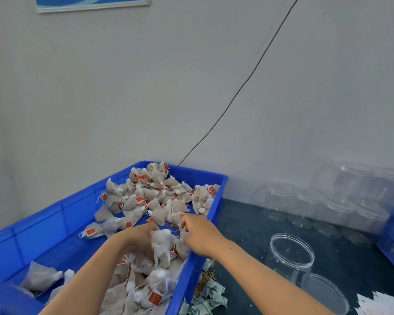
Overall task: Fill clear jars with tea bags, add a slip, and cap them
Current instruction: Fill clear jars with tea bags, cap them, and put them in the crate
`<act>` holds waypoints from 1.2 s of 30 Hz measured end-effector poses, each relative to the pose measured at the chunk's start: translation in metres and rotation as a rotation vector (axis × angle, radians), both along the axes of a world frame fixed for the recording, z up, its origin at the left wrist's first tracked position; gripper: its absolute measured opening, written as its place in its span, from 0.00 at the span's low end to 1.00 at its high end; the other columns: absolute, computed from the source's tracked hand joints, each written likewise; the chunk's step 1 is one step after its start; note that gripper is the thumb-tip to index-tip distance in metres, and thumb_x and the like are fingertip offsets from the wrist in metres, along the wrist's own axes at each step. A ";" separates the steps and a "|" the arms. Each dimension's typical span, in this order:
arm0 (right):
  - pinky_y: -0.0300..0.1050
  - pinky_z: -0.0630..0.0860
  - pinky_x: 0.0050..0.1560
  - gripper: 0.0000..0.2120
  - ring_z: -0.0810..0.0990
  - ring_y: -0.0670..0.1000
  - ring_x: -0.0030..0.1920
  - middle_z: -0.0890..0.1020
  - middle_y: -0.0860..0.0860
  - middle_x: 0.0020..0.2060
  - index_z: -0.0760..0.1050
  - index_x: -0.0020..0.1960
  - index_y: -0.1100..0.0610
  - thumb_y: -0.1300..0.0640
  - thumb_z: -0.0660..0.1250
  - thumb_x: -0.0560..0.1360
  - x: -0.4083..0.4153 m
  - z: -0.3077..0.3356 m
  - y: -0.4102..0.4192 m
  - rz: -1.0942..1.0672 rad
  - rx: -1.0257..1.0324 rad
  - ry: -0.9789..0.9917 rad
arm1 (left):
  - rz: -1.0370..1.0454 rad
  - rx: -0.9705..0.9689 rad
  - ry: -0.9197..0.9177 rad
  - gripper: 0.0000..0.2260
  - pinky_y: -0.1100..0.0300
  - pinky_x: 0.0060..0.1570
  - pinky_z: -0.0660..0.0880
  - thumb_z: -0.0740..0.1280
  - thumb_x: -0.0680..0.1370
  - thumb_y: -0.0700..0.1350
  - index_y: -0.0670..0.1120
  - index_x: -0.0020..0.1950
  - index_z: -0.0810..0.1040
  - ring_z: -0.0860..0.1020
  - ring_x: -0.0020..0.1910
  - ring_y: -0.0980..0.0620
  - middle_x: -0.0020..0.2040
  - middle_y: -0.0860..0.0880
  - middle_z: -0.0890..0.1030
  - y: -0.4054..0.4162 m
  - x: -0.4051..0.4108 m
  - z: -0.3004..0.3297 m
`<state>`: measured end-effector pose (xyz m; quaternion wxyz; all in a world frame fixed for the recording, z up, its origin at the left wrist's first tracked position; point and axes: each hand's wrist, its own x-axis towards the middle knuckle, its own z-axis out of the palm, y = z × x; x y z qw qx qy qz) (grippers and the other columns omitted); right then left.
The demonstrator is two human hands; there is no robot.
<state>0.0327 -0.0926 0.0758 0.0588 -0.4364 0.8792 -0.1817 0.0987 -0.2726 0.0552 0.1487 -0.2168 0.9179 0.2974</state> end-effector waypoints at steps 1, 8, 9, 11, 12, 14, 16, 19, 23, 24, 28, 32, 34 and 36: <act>0.46 0.71 0.49 0.11 0.74 0.53 0.52 0.77 0.54 0.53 0.72 0.60 0.59 0.60 0.61 0.78 0.002 0.001 -0.006 0.016 0.131 0.075 | 0.018 0.029 -0.003 0.25 0.54 0.58 0.77 0.74 0.72 0.40 0.54 0.64 0.68 0.76 0.57 0.48 0.60 0.49 0.75 -0.002 0.001 0.003; 0.50 0.68 0.60 0.18 0.74 0.56 0.55 0.76 0.54 0.50 0.70 0.64 0.57 0.48 0.62 0.79 0.006 -0.003 -0.046 -0.002 0.788 0.254 | 0.096 0.108 0.081 0.10 0.62 0.48 0.73 0.69 0.77 0.51 0.52 0.56 0.73 0.73 0.54 0.50 0.59 0.48 0.73 -0.007 0.012 0.013; 0.50 0.68 0.60 0.17 0.74 0.56 0.59 0.77 0.55 0.55 0.70 0.65 0.57 0.51 0.62 0.79 0.004 -0.005 -0.048 -0.011 0.773 0.272 | 0.110 0.099 0.101 0.09 0.63 0.47 0.72 0.68 0.78 0.52 0.52 0.55 0.73 0.73 0.54 0.50 0.59 0.47 0.74 -0.007 0.014 0.013; 0.48 0.69 0.55 0.12 0.75 0.57 0.56 0.77 0.55 0.51 0.71 0.61 0.57 0.56 0.62 0.78 0.001 -0.007 -0.048 -0.018 0.716 0.280 | 0.146 0.096 0.143 0.09 0.59 0.53 0.72 0.65 0.80 0.52 0.50 0.56 0.72 0.74 0.56 0.48 0.60 0.45 0.75 -0.008 0.015 0.015; 0.48 0.69 0.51 0.11 0.75 0.56 0.52 0.76 0.54 0.45 0.71 0.59 0.57 0.59 0.62 0.78 0.000 -0.007 -0.046 -0.016 0.673 0.277 | 0.179 0.113 0.176 0.10 0.56 0.56 0.72 0.64 0.80 0.51 0.49 0.58 0.71 0.74 0.58 0.47 0.60 0.44 0.75 -0.008 0.015 0.017; 0.47 0.67 0.45 0.13 0.74 0.56 0.47 0.77 0.55 0.47 0.70 0.61 0.60 0.61 0.63 0.77 -0.003 -0.007 -0.043 -0.032 0.525 0.248 | 0.244 0.158 0.252 0.11 0.52 0.59 0.72 0.62 0.82 0.50 0.47 0.61 0.70 0.74 0.58 0.44 0.60 0.43 0.75 -0.009 0.014 0.019; 0.46 0.66 0.40 0.14 0.72 0.54 0.43 0.78 0.57 0.52 0.67 0.62 0.61 0.62 0.61 0.77 -0.007 -0.009 -0.040 -0.068 0.286 0.197 | 0.286 0.173 0.323 0.11 0.51 0.59 0.71 0.62 0.82 0.48 0.45 0.62 0.70 0.74 0.57 0.44 0.59 0.42 0.74 -0.011 0.011 0.018; 0.43 0.63 0.33 0.09 0.71 0.52 0.40 0.76 0.54 0.47 0.67 0.59 0.58 0.62 0.57 0.78 -0.016 -0.013 -0.038 -0.112 -0.055 0.067 | 0.349 0.222 0.430 0.08 0.53 0.53 0.70 0.62 0.82 0.46 0.42 0.57 0.72 0.73 0.47 0.47 0.52 0.41 0.74 -0.011 0.007 0.018; 0.46 0.68 0.41 0.09 0.71 0.48 0.39 0.73 0.47 0.39 0.68 0.49 0.53 0.62 0.50 0.78 -0.026 -0.013 -0.038 -0.181 -0.286 -0.087 | 0.356 0.130 0.442 0.10 0.54 0.51 0.68 0.60 0.83 0.46 0.42 0.61 0.70 0.73 0.48 0.47 0.53 0.42 0.74 -0.009 0.002 0.014; 0.46 0.68 0.41 0.09 0.71 0.48 0.38 0.73 0.47 0.38 0.67 0.48 0.53 0.62 0.50 0.78 -0.028 -0.013 -0.038 -0.187 -0.290 -0.102 | 0.341 0.082 0.424 0.14 0.54 0.52 0.68 0.59 0.83 0.46 0.41 0.65 0.68 0.73 0.50 0.46 0.56 0.41 0.74 -0.010 0.002 0.012; 0.43 0.61 0.33 0.10 0.67 0.47 0.33 0.70 0.47 0.33 0.65 0.44 0.54 0.57 0.48 0.80 -0.032 -0.009 -0.041 -0.182 -0.153 -0.065 | 0.294 -0.219 0.305 0.20 0.51 0.59 0.74 0.58 0.83 0.45 0.43 0.74 0.60 0.78 0.58 0.44 0.64 0.41 0.75 -0.014 0.005 0.008; 0.44 0.63 0.34 0.10 0.71 0.49 0.35 0.72 0.49 0.36 0.68 0.46 0.54 0.51 0.53 0.81 -0.033 -0.011 -0.046 -0.131 0.066 0.088 | 0.390 -0.260 0.390 0.19 0.48 0.58 0.74 0.58 0.83 0.47 0.39 0.71 0.64 0.77 0.59 0.39 0.62 0.38 0.77 -0.016 0.006 0.011; 0.46 0.69 0.43 0.12 0.76 0.54 0.48 0.78 0.53 0.51 0.69 0.63 0.54 0.53 0.56 0.81 -0.036 -0.011 -0.050 -0.093 0.182 0.114 | 0.424 -0.250 0.418 0.19 0.47 0.57 0.74 0.57 0.83 0.47 0.38 0.70 0.64 0.77 0.58 0.38 0.60 0.37 0.77 -0.014 0.004 0.011; 0.49 0.72 0.52 0.21 0.76 0.57 0.58 0.76 0.55 0.62 0.63 0.72 0.49 0.56 0.58 0.80 -0.040 -0.011 -0.053 -0.002 0.291 0.111 | 0.438 -0.226 0.441 0.18 0.47 0.57 0.74 0.57 0.83 0.45 0.38 0.70 0.63 0.77 0.57 0.38 0.59 0.37 0.77 -0.013 0.002 0.010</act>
